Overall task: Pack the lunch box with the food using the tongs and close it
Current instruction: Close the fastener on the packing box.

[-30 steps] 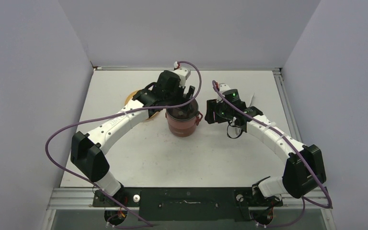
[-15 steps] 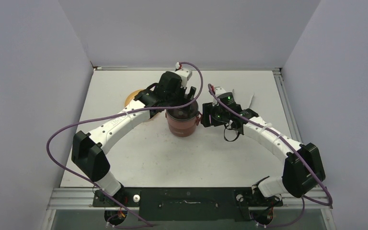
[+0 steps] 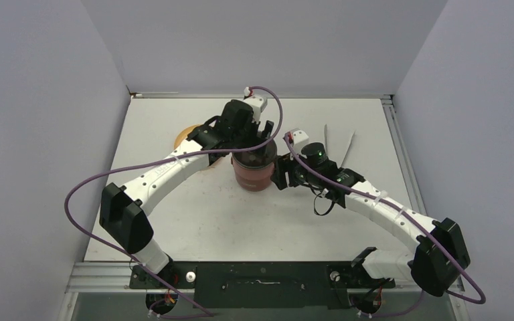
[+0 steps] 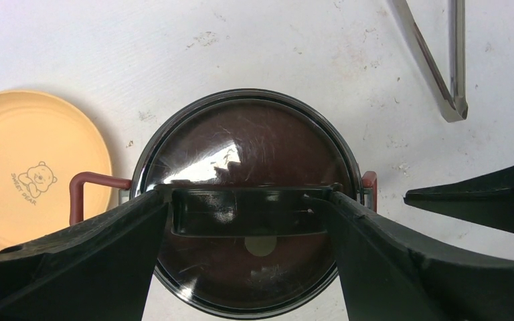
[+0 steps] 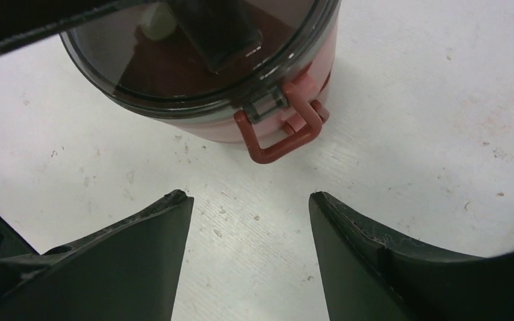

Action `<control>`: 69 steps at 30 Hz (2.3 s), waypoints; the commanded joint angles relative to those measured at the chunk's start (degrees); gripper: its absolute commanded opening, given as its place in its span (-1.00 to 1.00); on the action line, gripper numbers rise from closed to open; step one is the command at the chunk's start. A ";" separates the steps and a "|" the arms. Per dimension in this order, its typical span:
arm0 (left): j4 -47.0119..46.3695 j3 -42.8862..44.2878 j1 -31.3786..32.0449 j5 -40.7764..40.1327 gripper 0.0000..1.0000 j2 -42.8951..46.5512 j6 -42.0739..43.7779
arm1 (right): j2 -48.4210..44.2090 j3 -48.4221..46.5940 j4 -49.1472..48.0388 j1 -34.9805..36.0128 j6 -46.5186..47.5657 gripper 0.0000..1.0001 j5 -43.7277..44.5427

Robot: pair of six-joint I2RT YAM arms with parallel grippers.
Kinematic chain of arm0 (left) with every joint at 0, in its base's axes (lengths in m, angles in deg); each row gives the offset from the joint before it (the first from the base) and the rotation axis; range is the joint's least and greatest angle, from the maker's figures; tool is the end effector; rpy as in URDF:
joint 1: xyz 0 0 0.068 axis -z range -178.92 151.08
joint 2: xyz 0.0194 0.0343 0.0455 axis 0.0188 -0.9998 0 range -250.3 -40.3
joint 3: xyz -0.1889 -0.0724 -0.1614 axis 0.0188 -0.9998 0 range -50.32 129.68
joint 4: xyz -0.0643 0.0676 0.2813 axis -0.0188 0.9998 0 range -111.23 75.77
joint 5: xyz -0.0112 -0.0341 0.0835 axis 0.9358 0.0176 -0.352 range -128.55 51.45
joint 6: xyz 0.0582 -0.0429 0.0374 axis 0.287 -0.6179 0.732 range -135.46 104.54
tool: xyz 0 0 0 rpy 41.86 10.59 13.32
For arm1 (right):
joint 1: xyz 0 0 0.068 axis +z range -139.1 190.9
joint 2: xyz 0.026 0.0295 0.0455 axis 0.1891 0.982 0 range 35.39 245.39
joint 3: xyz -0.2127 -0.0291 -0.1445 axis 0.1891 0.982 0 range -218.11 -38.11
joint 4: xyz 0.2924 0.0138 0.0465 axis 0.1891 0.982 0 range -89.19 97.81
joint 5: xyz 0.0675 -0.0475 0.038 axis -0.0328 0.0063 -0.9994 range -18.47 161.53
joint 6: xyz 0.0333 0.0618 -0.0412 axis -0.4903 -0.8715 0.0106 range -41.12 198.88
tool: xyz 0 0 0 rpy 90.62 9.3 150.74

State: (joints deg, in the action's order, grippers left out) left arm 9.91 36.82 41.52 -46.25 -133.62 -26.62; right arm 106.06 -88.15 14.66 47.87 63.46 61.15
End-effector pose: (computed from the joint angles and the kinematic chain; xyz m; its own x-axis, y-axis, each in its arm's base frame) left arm 0.3377 -0.2754 0.3045 -0.5614 0.2265 -0.7960 0.4617 0.8839 -0.0742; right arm 0.2644 0.2150 0.2245 -0.6250 -0.1430 -0.7674 -0.5643 0.7621 0.3175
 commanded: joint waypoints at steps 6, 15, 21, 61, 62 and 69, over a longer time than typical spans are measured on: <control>-1.18 -1.42 -0.28 -0.16 0.81 5.00 -1.29 | 1.61 -0.63 -7.63 0.91 1.74 0.31 7.76; -2.31 -2.14 -1.00 0.97 0.82 6.78 -2.20 | 3.15 -0.93 -9.25 0.91 3.07 0.30 10.18; -2.35 -2.05 -1.27 1.50 0.82 6.86 -2.37 | 3.34 -0.85 -9.25 0.95 3.77 0.30 12.96; 1.50 1.39 -1.60 0.48 0.82 -0.70 -0.85 | 5.06 -3.79 0.04 -6.63 2.30 0.30 6.17; 1.67 1.57 -1.60 0.31 0.82 -0.99 -0.72 | 5.57 -4.00 0.04 -6.63 2.26 0.30 6.22; 3.33 2.27 -1.09 -2.20 0.84 -2.51 0.34 | 8.79 -5.70 -0.22 -6.56 1.75 0.29 5.81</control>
State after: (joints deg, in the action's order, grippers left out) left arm 10.26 37.17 40.41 -44.68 -134.25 -28.39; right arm 113.45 -90.69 15.90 41.31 66.15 67.49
